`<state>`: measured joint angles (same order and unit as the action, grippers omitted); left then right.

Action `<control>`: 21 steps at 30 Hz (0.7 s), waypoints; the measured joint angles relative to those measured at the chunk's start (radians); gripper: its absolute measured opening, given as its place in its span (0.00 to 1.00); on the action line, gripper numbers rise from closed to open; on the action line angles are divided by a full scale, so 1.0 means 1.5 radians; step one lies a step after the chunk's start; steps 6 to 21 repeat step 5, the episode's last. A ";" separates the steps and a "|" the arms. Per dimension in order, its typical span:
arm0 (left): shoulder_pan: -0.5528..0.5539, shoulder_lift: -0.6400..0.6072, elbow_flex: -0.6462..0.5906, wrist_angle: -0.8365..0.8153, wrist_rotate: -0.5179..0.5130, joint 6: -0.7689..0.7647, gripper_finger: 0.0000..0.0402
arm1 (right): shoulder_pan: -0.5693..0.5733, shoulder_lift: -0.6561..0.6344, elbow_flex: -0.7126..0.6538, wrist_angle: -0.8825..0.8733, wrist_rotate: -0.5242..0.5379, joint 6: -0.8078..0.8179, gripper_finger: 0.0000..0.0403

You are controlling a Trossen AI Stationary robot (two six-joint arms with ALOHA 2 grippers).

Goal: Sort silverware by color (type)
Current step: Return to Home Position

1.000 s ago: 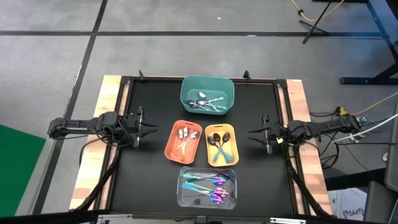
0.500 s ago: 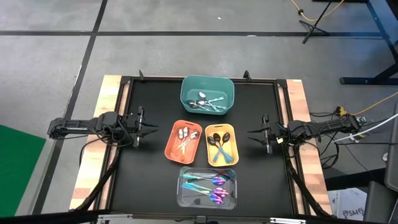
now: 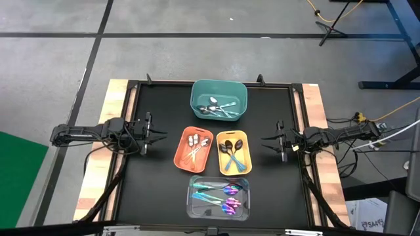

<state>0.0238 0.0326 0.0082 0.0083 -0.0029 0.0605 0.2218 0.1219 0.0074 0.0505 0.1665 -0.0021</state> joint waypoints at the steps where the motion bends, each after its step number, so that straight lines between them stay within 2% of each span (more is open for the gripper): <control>1: 0.000 0.000 0.000 0.000 0.000 0.000 0.19 | 0.000 0.000 0.000 0.000 0.000 0.000 0.29; 21: 0.000 0.000 0.000 0.000 0.000 0.000 0.19 | 0.000 0.000 0.000 0.000 0.000 0.000 0.29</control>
